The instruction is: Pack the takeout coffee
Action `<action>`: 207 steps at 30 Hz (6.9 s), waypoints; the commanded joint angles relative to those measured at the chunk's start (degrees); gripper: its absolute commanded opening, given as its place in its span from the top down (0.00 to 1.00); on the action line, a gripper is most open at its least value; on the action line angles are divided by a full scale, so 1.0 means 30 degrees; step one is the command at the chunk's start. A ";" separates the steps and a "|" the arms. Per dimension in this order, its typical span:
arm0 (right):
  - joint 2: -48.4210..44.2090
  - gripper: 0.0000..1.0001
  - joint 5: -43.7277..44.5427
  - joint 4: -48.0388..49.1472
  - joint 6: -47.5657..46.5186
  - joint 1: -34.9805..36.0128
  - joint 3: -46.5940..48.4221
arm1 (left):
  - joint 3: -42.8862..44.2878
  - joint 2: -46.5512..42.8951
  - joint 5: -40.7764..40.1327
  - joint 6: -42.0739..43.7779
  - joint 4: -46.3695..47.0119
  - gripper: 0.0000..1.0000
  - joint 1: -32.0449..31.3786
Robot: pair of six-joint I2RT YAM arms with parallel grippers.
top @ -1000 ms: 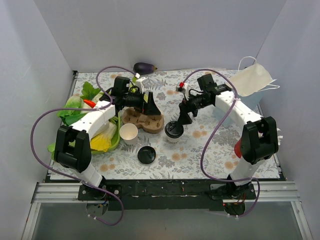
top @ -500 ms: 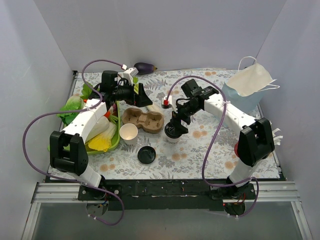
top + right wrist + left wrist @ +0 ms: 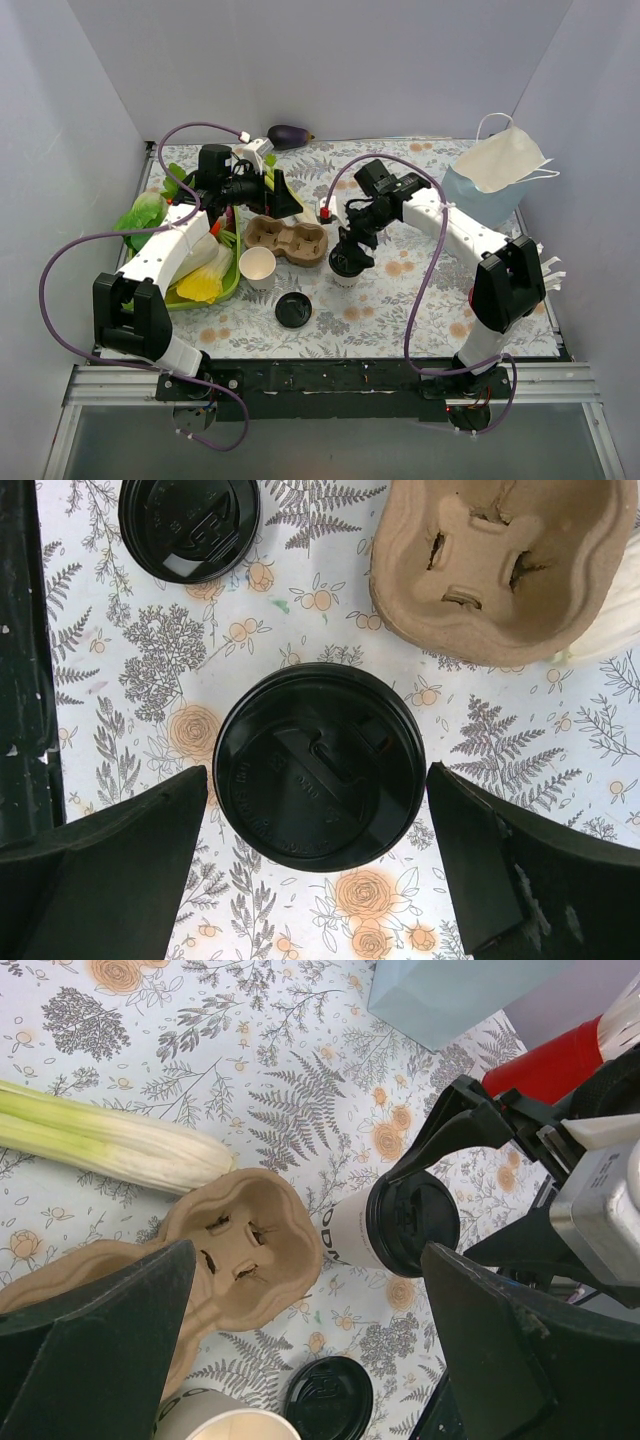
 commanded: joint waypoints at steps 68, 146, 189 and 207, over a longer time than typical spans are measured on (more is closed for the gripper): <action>0.9715 0.06 0.3520 0.0908 0.5216 -0.2189 1.3776 | 0.0428 -0.1706 -0.2928 0.4262 -0.2684 0.05 0.1056; -0.1711 0.02 0.0414 0.1144 0.8177 -0.6438 0.3376 | 0.4236 0.6907 -0.5268 2.8657 -1.0423 0.49 -0.2519; -0.5224 0.07 0.3311 0.3428 0.9495 -0.8749 0.6128 | 0.8720 0.2634 -0.1959 1.7182 -1.1921 1.00 -0.2021; -0.3942 0.17 0.8120 -0.2251 0.6481 -1.2261 0.4694 | 0.7228 0.0406 -0.0610 1.3013 -0.8669 1.00 -0.2079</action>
